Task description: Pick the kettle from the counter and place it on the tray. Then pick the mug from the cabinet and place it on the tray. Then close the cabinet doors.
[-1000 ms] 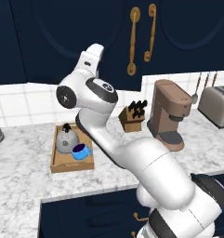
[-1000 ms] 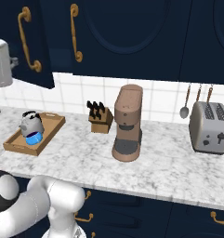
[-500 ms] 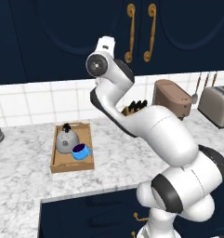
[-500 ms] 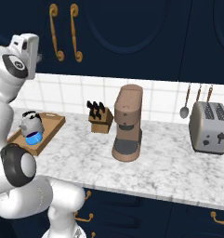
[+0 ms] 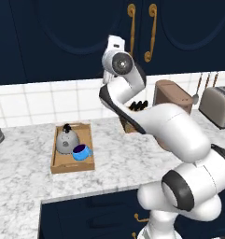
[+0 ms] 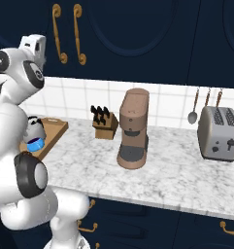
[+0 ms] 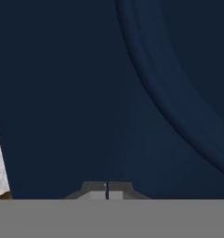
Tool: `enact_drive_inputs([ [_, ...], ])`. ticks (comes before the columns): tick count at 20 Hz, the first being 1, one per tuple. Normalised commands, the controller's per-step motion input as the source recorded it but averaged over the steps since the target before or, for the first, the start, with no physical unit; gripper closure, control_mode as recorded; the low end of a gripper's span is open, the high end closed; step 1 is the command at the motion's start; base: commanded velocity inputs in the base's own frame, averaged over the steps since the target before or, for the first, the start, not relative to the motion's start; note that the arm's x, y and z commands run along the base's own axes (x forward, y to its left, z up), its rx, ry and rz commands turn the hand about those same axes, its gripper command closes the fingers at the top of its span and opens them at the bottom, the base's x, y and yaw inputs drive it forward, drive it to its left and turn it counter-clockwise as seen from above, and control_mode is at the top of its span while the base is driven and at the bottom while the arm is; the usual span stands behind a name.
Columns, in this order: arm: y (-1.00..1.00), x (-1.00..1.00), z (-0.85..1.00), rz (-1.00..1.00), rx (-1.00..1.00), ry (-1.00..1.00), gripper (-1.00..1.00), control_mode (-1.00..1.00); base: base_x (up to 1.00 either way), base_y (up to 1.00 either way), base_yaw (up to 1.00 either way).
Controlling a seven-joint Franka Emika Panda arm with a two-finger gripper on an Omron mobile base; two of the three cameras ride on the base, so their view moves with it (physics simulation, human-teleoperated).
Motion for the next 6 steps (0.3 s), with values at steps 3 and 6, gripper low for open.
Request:
enact_drive_inputs([
  [3,-0.37,0.88,-0.31,0.2,0.01,0.0,1.0,-1.0,0.0,0.0,0.0],
  [6,-0.29,0.88,-0.37,0.09,0.0,0.0,1.0,-1.0,0.0,0.0,0.0],
])
